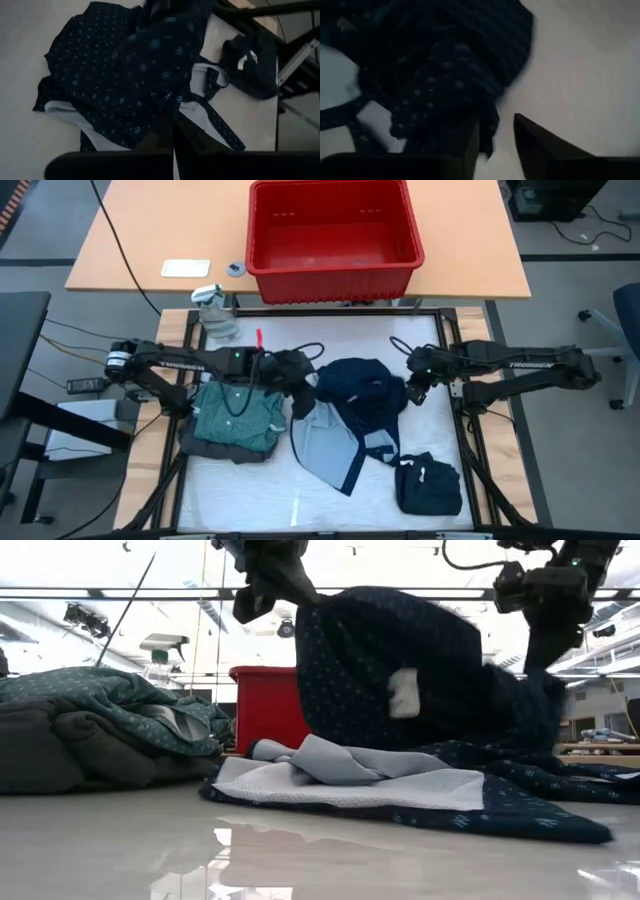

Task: Fold Laundry from Bin
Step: Fold the blue polo shirt on the table

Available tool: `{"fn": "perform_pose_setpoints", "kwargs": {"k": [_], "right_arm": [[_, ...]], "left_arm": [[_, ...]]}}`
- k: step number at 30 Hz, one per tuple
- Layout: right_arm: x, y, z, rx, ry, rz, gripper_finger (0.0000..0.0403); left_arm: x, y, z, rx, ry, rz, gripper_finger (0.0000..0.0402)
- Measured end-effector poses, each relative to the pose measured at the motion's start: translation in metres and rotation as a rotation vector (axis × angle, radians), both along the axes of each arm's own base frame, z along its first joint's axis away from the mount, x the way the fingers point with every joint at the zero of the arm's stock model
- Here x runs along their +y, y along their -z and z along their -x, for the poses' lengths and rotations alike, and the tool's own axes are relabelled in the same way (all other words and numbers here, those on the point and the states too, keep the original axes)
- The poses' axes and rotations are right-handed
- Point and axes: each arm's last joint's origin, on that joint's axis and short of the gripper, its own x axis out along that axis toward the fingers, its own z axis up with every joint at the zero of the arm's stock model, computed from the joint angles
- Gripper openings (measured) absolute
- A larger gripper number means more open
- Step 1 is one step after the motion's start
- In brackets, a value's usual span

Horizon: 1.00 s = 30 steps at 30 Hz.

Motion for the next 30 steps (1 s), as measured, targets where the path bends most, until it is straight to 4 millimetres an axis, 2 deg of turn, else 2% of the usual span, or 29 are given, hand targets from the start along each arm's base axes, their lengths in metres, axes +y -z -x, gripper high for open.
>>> {"fn": "perform_pose_setpoints", "kwargs": {"k": [6,9,13,17,20,24,30], "right_arm": [[0.003,0.002,0.006,0.024,0.133,-0.12,0.0189],[0.011,-0.002,0.003,-0.046,0.086,-0.153,0.0194],[0.028,-0.006,-0.014,-0.185,-0.044,-0.157,0.0192],[0.048,0.012,-0.029,-0.177,-0.362,0.06,0.0193],[0.06,0.022,-0.041,-0.197,-0.515,0.164,0.0193],[0.067,0.035,-0.056,-0.166,-0.565,0.221,0.0194],[0.075,0.048,-0.074,-0.175,-0.546,0.292,0.0194]], "left_arm": [[-0.002,-0.001,0.001,-0.004,-0.023,0.022,0.0],[0.004,-0.001,0.0,-0.006,-0.041,0.024,0.0],[0.014,-0.002,0.0,-0.02,-0.082,0.036,0.0],[0.025,-0.002,0.0,-0.024,-0.113,0.042,0.0],[0.035,-0.003,0.0,-0.034,-0.145,0.046,0.0],[0.047,-0.004,0.001,-0.047,-0.186,0.048,0.0],[0.056,-0.004,0.002,-0.048,-0.224,0.063,0.0006]]}}
